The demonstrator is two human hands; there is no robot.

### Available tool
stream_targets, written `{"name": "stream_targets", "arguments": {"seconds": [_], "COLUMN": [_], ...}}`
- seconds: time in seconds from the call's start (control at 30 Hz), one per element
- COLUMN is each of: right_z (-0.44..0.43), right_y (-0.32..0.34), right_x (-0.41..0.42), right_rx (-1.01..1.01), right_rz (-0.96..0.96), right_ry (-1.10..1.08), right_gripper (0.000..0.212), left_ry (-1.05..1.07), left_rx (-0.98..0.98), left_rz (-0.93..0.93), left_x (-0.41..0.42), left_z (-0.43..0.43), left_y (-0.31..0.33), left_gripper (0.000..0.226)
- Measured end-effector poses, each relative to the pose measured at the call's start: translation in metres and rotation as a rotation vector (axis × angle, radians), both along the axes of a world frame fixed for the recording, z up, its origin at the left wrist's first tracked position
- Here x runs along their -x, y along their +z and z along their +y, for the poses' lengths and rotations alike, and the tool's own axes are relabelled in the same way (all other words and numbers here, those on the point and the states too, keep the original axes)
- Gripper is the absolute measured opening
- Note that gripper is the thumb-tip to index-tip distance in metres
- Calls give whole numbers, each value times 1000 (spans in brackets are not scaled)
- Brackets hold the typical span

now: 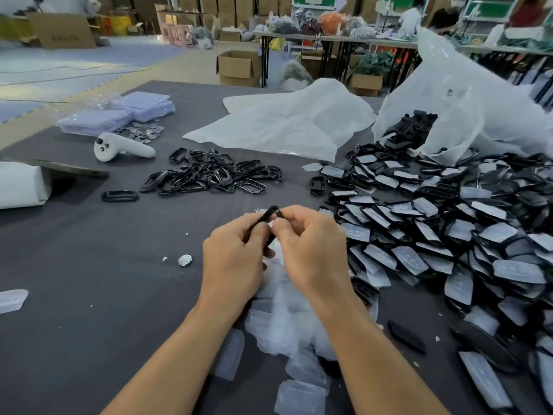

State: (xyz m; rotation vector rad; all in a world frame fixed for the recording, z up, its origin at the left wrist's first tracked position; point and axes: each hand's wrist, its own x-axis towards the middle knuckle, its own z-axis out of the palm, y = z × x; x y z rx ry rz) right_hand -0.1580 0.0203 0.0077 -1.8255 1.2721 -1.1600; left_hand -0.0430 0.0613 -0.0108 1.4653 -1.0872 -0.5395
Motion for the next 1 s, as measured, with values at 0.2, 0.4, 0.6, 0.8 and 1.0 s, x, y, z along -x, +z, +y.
{"name": "stream_targets", "arguments": {"seconds": [0.2,0.4,0.6,0.8,1.0], "right_z": [-19,-51,-127,-201,-224], "right_y": [9,22,22,14,20], "right_x": [22,29,40,67,76], "right_rx": [11,-58,-102,-115,-3], "right_rz": [80,370,655,1002,1128], "right_ry": [-149,-159,-228,-195,-117], "right_gripper": [22,31,34,28,33], "left_ry": [162,154,153,58,40], "left_rx": [-35,-51,-31,-101,-105], "left_rz": [600,494,625,588,550], "left_x": [-26,-34,-39,-47,-48], "left_z": [-14,-23,-68,-80,-81], "left_y": [4,0,4,-4,-4], "left_gripper": [22,17,26,17,7]}}
